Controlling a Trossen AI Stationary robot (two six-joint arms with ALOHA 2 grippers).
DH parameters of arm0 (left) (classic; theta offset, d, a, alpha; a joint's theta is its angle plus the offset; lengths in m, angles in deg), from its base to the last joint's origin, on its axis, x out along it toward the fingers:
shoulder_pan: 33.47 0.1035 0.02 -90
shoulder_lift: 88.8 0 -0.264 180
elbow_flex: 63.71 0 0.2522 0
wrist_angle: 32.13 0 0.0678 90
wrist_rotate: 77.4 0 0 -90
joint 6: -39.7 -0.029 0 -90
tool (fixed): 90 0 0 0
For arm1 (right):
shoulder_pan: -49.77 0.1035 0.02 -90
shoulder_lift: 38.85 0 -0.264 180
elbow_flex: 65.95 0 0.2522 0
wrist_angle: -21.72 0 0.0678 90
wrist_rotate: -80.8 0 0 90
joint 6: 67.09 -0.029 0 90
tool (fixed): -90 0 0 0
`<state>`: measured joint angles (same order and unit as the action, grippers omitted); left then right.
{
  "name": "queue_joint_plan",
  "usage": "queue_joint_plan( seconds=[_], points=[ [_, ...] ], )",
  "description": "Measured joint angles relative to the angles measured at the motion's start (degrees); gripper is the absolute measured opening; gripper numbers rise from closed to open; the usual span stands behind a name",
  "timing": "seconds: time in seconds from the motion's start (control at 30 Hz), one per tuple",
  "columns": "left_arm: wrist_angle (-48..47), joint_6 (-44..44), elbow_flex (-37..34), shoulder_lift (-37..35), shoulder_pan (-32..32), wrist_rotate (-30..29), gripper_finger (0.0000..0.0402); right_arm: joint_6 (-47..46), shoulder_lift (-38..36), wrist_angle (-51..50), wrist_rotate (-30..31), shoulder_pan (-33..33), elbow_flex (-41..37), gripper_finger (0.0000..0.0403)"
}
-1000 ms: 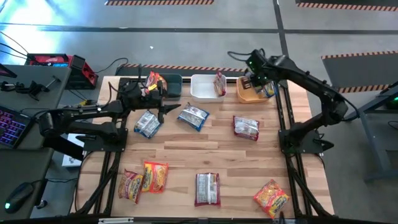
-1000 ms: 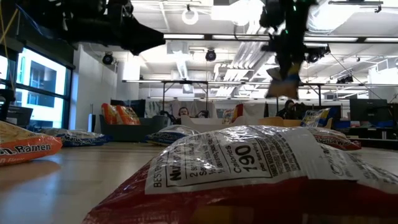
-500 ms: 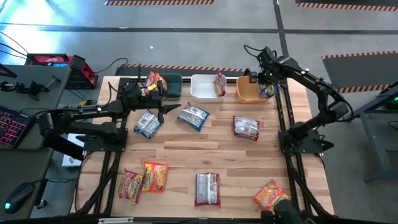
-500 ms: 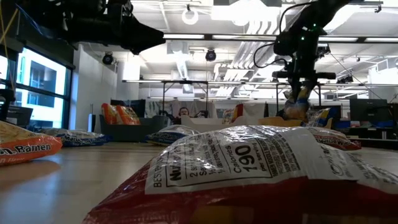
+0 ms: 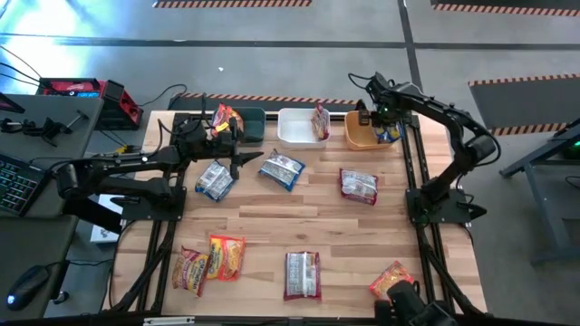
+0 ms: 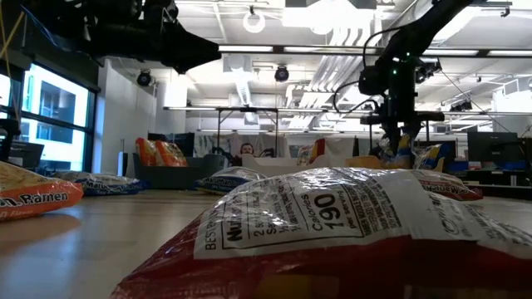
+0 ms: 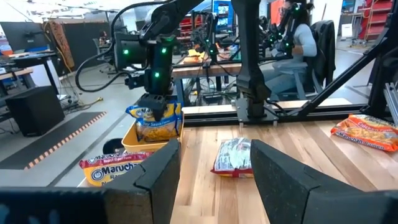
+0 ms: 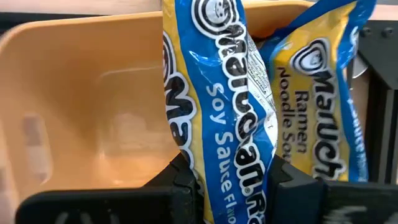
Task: Sort Maruchan noodles
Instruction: Put the bottom blue noodle pack into the yellow bin
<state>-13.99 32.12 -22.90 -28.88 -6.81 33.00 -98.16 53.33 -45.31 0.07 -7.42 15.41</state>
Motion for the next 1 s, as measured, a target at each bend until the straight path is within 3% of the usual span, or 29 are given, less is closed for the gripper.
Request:
queue_joint_plan(
  seconds=[0.43, 0.83, 1.0],
  points=[
    [-0.6, 0.0, 0.0, 0.0, 0.0, 0.0, 0.0181, 0.2, 3.5, 1.4, 1.5, -1.3, 0.0, 0.007],
    [-0.7, 0.1, 0.0, 0.0, 0.0, 0.0, 0.0181, 0.0, 3.5, 1.5, 2.2, -1.3, 0.0, 0.0175],
    [-0.7, 0.5, 0.0, 0.0, 0.0, 0.0, 0.0181, 0.3, 3.5, 1.0, 2.2, -1.3, 0.1, 0.0192]
  ],
)
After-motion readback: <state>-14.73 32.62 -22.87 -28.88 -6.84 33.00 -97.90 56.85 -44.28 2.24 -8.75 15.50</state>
